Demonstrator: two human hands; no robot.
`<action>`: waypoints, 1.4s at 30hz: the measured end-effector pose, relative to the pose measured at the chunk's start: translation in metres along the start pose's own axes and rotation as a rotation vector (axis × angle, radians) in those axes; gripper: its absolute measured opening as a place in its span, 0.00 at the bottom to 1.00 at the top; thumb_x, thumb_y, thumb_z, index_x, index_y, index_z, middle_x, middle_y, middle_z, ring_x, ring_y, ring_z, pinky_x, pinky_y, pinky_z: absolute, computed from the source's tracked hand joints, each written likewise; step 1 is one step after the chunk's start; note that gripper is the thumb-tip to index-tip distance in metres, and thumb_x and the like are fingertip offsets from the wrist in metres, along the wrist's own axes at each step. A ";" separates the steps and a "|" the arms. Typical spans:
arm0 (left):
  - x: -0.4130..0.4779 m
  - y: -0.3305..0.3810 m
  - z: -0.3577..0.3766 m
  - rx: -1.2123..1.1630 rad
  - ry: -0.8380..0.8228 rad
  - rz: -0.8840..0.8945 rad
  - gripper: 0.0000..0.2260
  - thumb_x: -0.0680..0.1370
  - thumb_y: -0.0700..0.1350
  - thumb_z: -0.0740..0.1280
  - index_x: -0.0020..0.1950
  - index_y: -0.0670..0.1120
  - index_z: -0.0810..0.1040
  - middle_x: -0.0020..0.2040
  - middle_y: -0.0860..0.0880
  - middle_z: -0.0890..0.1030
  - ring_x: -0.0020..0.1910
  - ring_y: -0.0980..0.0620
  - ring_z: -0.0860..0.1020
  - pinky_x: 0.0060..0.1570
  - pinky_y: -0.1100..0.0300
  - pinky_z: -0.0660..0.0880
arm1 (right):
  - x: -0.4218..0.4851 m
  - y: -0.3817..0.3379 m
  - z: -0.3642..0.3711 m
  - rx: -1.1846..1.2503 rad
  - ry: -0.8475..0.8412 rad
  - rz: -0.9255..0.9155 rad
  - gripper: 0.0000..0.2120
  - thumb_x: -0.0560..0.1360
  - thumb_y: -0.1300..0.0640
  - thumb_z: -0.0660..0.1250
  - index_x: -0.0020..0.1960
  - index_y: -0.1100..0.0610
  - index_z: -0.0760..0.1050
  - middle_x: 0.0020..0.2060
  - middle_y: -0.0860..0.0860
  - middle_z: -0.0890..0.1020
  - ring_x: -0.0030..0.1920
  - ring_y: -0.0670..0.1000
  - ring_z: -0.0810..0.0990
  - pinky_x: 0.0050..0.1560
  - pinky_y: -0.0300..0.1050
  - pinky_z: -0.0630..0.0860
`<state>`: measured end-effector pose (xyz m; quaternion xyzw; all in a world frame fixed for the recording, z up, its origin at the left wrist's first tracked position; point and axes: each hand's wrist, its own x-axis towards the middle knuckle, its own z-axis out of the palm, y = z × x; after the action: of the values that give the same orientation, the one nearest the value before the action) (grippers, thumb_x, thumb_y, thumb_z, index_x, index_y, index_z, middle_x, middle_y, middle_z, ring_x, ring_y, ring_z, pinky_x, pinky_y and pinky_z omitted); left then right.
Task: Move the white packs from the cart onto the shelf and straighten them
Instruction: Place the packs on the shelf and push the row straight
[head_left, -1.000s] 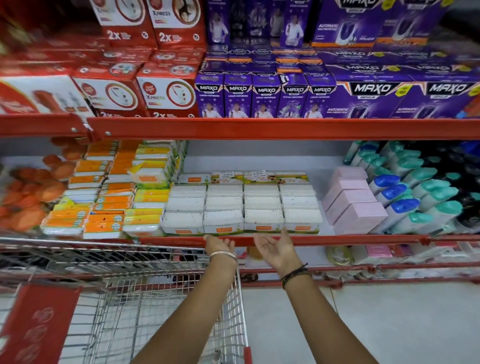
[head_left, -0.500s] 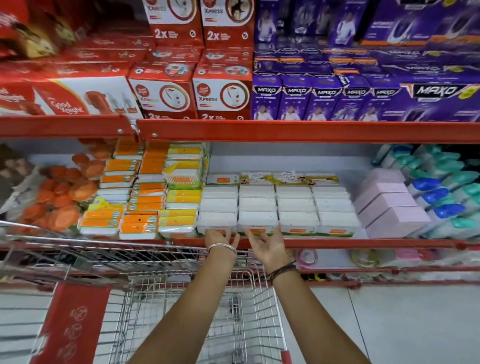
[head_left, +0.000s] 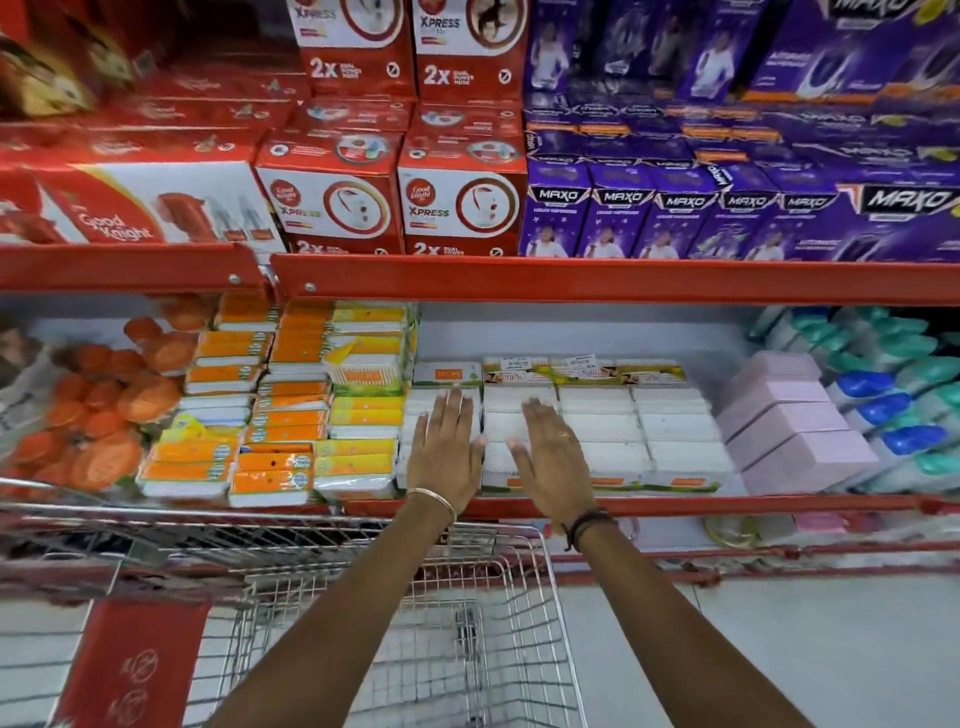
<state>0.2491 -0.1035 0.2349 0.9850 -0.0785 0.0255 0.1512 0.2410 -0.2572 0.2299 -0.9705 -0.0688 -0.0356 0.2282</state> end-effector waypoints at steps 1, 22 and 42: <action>0.005 -0.004 0.002 0.042 -0.035 0.006 0.24 0.82 0.50 0.49 0.76 0.45 0.47 0.78 0.46 0.45 0.77 0.47 0.45 0.76 0.48 0.48 | 0.008 0.001 0.003 -0.057 -0.033 -0.015 0.34 0.75 0.40 0.38 0.75 0.58 0.51 0.76 0.56 0.57 0.76 0.54 0.54 0.76 0.54 0.53; 0.013 0.006 0.017 0.088 -0.037 0.070 0.30 0.76 0.56 0.36 0.76 0.44 0.48 0.78 0.46 0.51 0.77 0.48 0.48 0.75 0.51 0.40 | 0.007 0.038 -0.021 -0.101 0.030 0.010 0.33 0.77 0.40 0.34 0.75 0.57 0.53 0.75 0.53 0.59 0.75 0.50 0.57 0.74 0.48 0.44; 0.023 0.109 0.064 0.095 -0.120 0.166 0.30 0.76 0.55 0.35 0.76 0.45 0.47 0.78 0.48 0.50 0.77 0.51 0.49 0.75 0.52 0.45 | -0.013 0.133 -0.038 -0.217 0.061 0.139 0.28 0.77 0.48 0.42 0.72 0.59 0.61 0.72 0.55 0.68 0.73 0.53 0.64 0.73 0.52 0.59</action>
<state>0.2557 -0.2286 0.2074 0.9810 -0.1673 -0.0173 0.0966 0.2468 -0.3936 0.2047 -0.9904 0.0099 -0.0563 0.1260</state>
